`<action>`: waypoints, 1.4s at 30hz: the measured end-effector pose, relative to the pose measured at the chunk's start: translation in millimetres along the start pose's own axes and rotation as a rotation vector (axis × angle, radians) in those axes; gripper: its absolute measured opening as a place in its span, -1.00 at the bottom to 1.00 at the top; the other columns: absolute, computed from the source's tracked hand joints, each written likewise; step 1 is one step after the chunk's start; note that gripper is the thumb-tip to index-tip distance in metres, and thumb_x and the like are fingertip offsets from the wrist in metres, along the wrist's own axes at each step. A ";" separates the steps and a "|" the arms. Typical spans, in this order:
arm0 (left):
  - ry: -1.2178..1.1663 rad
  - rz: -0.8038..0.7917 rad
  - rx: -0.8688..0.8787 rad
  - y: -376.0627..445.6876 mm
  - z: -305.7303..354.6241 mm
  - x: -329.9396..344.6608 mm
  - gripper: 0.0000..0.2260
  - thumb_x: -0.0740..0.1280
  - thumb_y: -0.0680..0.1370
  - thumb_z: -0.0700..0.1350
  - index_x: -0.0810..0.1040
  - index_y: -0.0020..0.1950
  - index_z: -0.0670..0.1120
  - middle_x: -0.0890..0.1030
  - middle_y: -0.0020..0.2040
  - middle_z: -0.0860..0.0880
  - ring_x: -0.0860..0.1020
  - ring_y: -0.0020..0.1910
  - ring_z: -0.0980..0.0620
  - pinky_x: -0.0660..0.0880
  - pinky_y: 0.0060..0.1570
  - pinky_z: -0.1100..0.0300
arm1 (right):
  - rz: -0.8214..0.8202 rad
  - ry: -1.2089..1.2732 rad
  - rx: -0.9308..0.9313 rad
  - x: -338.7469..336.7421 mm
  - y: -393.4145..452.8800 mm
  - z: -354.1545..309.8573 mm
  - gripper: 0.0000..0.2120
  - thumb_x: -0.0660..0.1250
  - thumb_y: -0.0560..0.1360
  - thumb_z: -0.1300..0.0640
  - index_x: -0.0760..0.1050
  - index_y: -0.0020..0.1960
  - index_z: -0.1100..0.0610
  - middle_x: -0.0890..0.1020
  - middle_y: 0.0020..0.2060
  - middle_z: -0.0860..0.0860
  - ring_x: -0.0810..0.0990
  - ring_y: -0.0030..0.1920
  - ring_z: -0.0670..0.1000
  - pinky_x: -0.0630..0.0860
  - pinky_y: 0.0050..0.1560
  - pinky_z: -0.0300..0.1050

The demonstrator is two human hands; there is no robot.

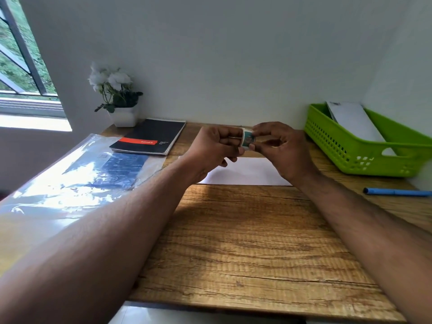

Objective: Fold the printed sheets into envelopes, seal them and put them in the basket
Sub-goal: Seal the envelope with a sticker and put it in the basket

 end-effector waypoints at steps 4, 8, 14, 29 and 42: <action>-0.151 -0.009 -0.061 0.0 -1.1 0.0 -0.76 0.44 0.48 -0.27 0.65 0.13 -0.09 0.71 -0.11 -0.05 0.53 -0.38 0.10 0.41 -0.37 0.21 | -0.096 0.020 0.057 1.6 0.1 1.2 -0.48 0.56 0.31 0.11 0.53 0.24 0.00 0.57 0.15 -0.10 0.55 0.15 -0.15 0.55 0.04 -0.29; -0.152 -0.032 -0.069 -1.8 1.8 -1.0 -0.76 0.41 0.53 -0.17 0.62 0.19 -0.14 0.69 -0.09 -0.09 0.49 -0.36 0.06 0.38 -0.36 0.20 | -0.127 0.038 0.080 1.0 -1.3 -0.1 -0.51 0.54 0.33 0.12 0.54 0.24 0.01 0.58 0.08 -0.15 0.57 0.08 -0.21 0.55 0.02 -0.32; 0.057 -0.139 0.054 -6.5 10.7 5.0 -0.64 0.49 0.44 -0.26 0.60 0.22 -0.11 0.69 -0.06 -0.09 0.53 -0.30 0.05 0.39 -0.37 0.18 | -0.064 0.292 0.242 -1.7 -2.2 7.8 -0.70 0.47 0.41 0.11 0.59 0.13 0.01 0.69 -0.03 -0.03 0.67 -0.02 -0.04 0.63 0.03 -0.05; 0.217 -0.080 0.130 -6.4 10.3 6.0 -0.77 0.49 0.43 -0.27 0.68 0.06 -0.09 0.71 -0.09 -0.04 0.54 -0.33 0.02 0.44 -0.35 0.14 | -0.113 0.215 0.288 1.4 -3.5 5.3 -0.68 0.25 0.51 -0.11 0.57 0.16 0.02 0.66 -0.06 -0.04 0.67 -0.11 0.00 0.65 -0.19 -0.10; 0.358 -0.031 0.208 -4.7 10.1 5.9 -0.81 0.50 0.42 -0.28 0.70 0.02 -0.15 0.71 -0.13 -0.09 0.50 -0.46 0.23 0.38 -0.48 0.42 | -0.094 -0.046 -0.064 -4.0 -1.9 -8.7 -0.65 0.51 0.37 0.10 0.60 0.13 0.08 0.59 0.04 -0.04 0.59 -0.04 -0.16 0.60 -0.15 -0.19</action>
Point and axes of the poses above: each hand's wrist, its own y-axis towards the middle knuckle, its own x-axis out of the palm, z = x × y, the point moved 5 cm from there along y, towards the middle knuckle
